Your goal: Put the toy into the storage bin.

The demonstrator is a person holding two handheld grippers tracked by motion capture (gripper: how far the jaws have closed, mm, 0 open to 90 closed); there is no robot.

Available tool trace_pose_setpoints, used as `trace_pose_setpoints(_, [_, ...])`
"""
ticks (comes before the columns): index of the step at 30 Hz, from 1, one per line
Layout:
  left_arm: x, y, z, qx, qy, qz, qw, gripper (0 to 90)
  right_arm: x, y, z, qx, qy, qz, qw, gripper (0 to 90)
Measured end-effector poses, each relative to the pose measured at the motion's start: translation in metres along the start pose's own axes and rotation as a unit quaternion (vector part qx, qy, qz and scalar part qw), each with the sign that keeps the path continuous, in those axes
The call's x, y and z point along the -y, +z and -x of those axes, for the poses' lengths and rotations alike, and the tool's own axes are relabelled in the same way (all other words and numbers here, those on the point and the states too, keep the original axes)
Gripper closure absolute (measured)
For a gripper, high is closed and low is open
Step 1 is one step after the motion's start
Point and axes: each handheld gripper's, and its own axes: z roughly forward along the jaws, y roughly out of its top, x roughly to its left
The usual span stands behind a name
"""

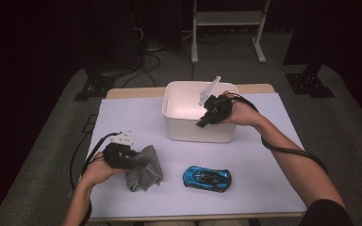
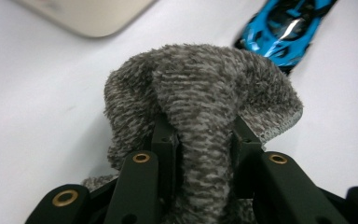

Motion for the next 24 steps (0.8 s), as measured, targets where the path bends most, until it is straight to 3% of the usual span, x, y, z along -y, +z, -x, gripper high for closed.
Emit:
trace_pose_setpoints(5, [0.006, -0.009, -0.016, -0.022, -0.021, -0.007, 0.9995, 68.3, 0.003, -0.001, -0.007, -0.001, 0.002, 0.003, 1.0, 86.7])
trace_pose_setpoints(7, [0.009, -0.008, -0.023, -0.028, -0.04, -0.003, 0.9988, 60.1, 0.003, -0.001, -0.009, 0.0, 0.001, 0.002, 1.0, 86.6])
trace_pose_setpoints(9, [0.011, -0.007, -0.026, -0.027, -0.045, -0.001, 0.9986, 51.6, 0.004, -0.002, -0.011, 0.002, 0.003, 0.002, 1.0, 86.6])
trace_pose_setpoints(12, [0.012, -0.005, -0.028, -0.045, -0.053, 0.01, 0.9976, 34.1, 0.004, -0.002, -0.013, 0.001, 0.002, 0.002, 1.0, 86.6])
trace_pose_setpoints(16, [0.011, -0.007, -0.027, -0.071, -0.045, 0.016, 0.9963, 19.6, 0.005, -0.003, -0.017, 0.002, 0.001, 0.001, 1.0, 86.5])
trace_pose_setpoints(19, [0.008, -0.012, -0.025, -0.079, -0.05, 0.038, 0.9949, 14.0, 0.006, -0.003, -0.019, 0.003, 0.004, 0.004, 1.0, 86.4])
trace_pose_setpoints(24, [0.004, -0.017, -0.02, -0.076, -0.04, 0.043, 0.9953, 11.1, 0.008, -0.003, -0.022, 0.003, 0.004, 0.008, 1.0, 86.1])
